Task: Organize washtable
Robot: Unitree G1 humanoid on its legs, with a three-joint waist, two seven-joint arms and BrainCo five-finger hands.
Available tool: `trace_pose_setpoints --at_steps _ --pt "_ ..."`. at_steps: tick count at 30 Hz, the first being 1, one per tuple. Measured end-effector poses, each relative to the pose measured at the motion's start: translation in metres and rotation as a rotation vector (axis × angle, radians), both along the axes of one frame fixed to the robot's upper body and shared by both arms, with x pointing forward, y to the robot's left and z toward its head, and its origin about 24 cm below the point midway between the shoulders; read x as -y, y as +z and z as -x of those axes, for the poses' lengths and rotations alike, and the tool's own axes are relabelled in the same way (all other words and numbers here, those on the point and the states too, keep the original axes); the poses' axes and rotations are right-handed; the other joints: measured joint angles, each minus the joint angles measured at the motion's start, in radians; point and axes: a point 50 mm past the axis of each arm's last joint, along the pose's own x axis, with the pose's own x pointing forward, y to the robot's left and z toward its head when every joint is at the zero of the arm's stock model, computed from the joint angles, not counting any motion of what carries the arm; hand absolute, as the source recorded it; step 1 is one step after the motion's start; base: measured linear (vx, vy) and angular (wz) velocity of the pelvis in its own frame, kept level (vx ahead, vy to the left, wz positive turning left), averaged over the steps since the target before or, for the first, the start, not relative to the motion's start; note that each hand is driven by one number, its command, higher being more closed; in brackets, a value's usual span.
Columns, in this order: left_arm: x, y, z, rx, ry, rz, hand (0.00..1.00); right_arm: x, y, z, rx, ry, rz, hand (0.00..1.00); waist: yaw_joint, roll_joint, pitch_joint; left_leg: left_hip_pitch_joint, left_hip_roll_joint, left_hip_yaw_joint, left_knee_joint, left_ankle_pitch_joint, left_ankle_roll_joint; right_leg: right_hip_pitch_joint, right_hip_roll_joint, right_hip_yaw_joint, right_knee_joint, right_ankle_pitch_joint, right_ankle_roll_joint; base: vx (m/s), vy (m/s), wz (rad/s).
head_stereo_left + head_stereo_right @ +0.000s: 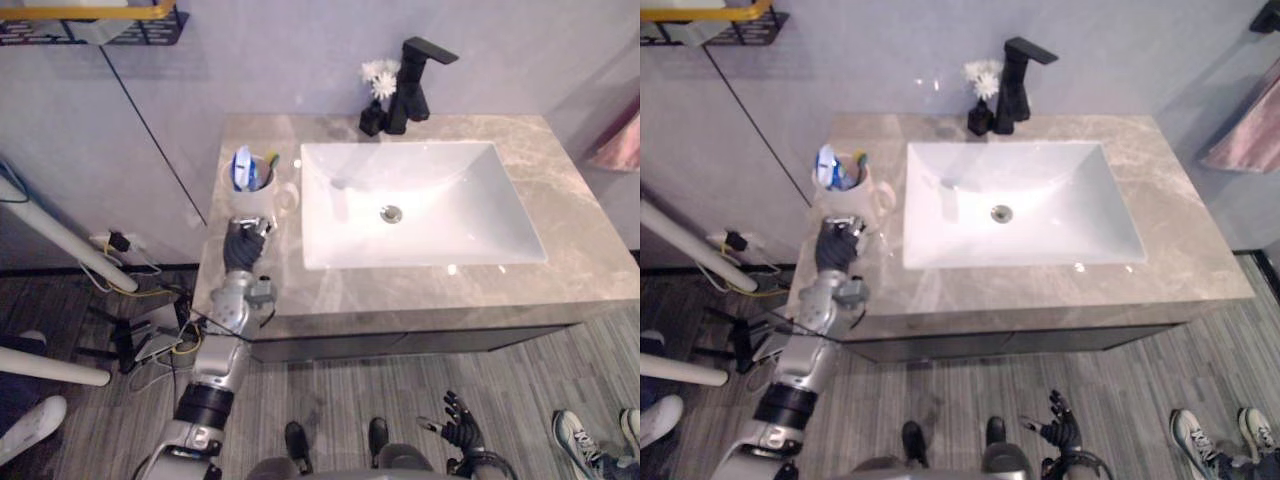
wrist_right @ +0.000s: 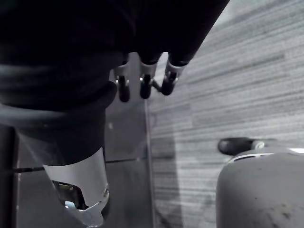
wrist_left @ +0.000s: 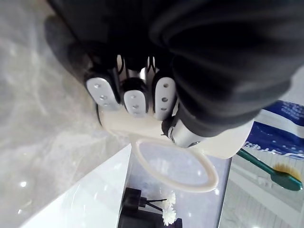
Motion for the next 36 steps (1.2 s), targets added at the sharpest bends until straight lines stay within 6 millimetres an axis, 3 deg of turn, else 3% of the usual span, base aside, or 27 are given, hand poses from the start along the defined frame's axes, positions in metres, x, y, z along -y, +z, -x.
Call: trace_pose_setpoints --at_steps 6,8,26,36 --pt "-0.001 0.027 -0.013 0.088 0.023 0.014 1.00 0.005 0.002 -0.002 0.013 -0.005 0.026 0.00 -0.002 -0.007 0.042 -0.034 0.000 0.016 0.000 0.001 0.001 -0.057 -0.002 0.024 0.028 0.004 0.002 -0.03 0.011 -0.09" --pt "0.001 0.038 -0.019 0.118 0.018 0.014 1.00 0.007 0.003 -0.001 0.015 -0.013 0.029 0.00 -0.002 -0.020 0.060 -0.034 -0.002 0.022 0.001 0.002 0.002 -0.058 -0.003 0.032 0.034 0.004 0.002 0.00 0.021 -0.07" --pt "0.002 0.076 -0.041 0.205 0.024 -0.021 1.00 0.008 0.012 -0.013 0.084 -0.020 0.029 0.00 -0.008 -0.028 0.116 -0.091 0.000 0.034 0.040 -0.005 0.000 -0.130 -0.009 0.049 0.082 0.004 0.002 -0.02 0.002 -0.01" --pt "-0.009 0.121 -0.056 0.304 0.053 -0.097 1.00 0.007 0.017 -0.025 0.127 -0.011 0.031 0.00 -0.028 -0.048 0.153 -0.139 0.000 0.030 0.064 0.001 0.008 -0.161 -0.010 0.048 0.086 0.009 0.001 0.00 -0.001 0.00"
